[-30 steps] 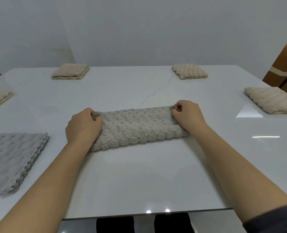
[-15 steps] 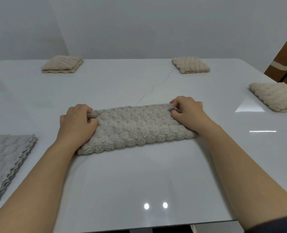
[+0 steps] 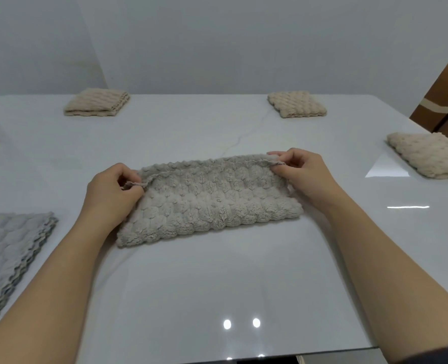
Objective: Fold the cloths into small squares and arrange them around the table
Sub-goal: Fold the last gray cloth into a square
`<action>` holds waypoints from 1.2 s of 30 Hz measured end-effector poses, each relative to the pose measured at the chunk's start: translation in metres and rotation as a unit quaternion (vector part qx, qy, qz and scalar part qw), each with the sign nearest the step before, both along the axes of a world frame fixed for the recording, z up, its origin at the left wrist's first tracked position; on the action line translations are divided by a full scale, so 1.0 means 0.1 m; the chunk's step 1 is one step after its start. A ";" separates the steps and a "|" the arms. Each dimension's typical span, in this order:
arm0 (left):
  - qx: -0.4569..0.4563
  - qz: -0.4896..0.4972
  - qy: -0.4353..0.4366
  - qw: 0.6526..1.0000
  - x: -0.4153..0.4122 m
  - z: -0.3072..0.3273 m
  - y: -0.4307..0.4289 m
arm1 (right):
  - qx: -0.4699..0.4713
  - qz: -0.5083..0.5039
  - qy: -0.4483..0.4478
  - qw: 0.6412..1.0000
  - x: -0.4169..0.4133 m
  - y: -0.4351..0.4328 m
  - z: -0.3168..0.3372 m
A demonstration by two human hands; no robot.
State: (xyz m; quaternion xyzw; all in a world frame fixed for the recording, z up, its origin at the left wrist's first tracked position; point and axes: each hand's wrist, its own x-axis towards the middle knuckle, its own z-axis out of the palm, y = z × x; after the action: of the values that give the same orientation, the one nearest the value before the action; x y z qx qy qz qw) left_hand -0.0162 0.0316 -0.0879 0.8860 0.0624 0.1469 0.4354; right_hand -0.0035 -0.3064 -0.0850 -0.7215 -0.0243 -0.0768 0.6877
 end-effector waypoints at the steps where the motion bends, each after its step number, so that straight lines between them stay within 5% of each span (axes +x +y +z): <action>1: 0.000 -0.003 0.003 1.000 0.00 0.00 0.00 | -0.006 0.009 0.008 1.000 0.00 -0.01 0.00; 7: -0.032 -0.036 -0.009 0.999 -0.02 0.04 -0.02 | 0.035 0.066 0.056 0.996 -0.01 -0.05 0.01; 20: -0.340 -0.056 -0.036 0.938 -0.05 0.09 -0.06 | 0.186 0.101 0.089 0.973 -0.09 -0.03 0.17; 36: -0.322 -0.005 -0.115 0.940 -0.04 0.11 -0.06 | 0.215 0.020 0.037 0.976 -0.08 0.03 0.15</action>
State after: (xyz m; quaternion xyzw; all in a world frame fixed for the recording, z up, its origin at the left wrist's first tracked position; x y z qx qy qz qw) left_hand -0.0201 0.0251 -0.0770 0.6759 0.0514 0.2179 0.7022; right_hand -0.0114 -0.3035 -0.0701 -0.5588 0.0036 -0.0400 0.8284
